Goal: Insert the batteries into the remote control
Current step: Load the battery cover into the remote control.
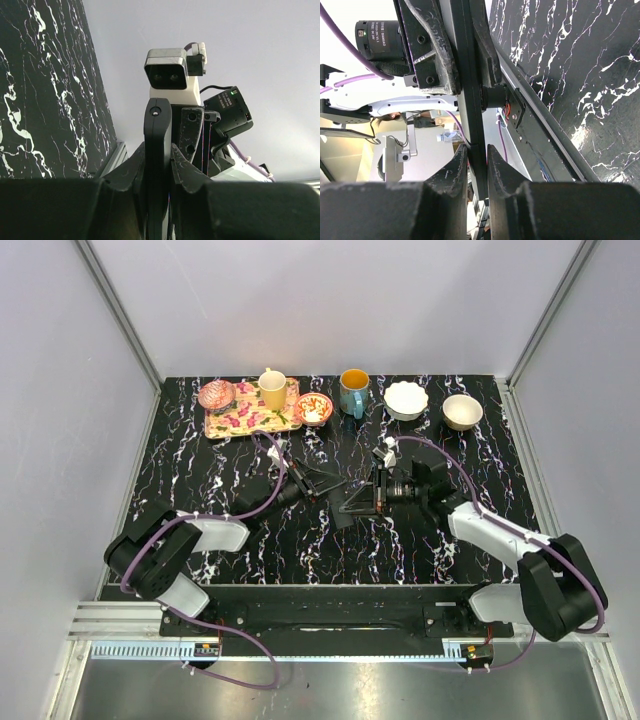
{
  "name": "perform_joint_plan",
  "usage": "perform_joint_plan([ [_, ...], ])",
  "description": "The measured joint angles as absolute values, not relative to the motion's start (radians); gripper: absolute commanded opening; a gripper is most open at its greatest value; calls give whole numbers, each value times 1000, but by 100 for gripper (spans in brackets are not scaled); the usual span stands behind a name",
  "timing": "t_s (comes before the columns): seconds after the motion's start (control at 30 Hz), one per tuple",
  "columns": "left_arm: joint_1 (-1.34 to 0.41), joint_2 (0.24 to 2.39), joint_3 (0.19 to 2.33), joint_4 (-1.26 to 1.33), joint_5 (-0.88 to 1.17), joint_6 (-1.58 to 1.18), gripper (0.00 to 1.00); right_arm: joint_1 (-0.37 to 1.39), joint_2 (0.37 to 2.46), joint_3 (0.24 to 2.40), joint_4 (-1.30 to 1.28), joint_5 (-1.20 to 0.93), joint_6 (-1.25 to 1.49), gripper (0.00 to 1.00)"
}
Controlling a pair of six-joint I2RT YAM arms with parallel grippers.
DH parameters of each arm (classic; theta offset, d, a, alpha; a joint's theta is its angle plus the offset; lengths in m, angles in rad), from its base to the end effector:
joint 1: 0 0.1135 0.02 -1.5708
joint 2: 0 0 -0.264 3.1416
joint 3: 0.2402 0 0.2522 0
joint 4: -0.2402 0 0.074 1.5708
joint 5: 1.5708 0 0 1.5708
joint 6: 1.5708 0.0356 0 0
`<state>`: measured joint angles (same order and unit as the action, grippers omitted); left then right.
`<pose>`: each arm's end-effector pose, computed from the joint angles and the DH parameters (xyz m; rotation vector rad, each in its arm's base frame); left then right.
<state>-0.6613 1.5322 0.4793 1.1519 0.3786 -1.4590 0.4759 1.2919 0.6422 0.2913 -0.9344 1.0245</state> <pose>0.2206 -0.1883 0.2048 -0.3479 1.8057 -1.9016 0.2249 0.1481 0.2335 -0.1410 2.2673 1.8049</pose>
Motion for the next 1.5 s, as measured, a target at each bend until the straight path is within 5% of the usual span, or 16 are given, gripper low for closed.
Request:
perform_joint_plan([
  [0.63,-681,1497,464,1168,289,-1459,0,447,1365,724,278,-1037,1037,10],
  [1.03,-712,1489,466,1166,365,-1451,0,420,1363,750,253,-1051,1002,45],
  [1.5,-707,1470,478,1137,437,-1420,0,435,1310,761,131,-1029,908,46],
])
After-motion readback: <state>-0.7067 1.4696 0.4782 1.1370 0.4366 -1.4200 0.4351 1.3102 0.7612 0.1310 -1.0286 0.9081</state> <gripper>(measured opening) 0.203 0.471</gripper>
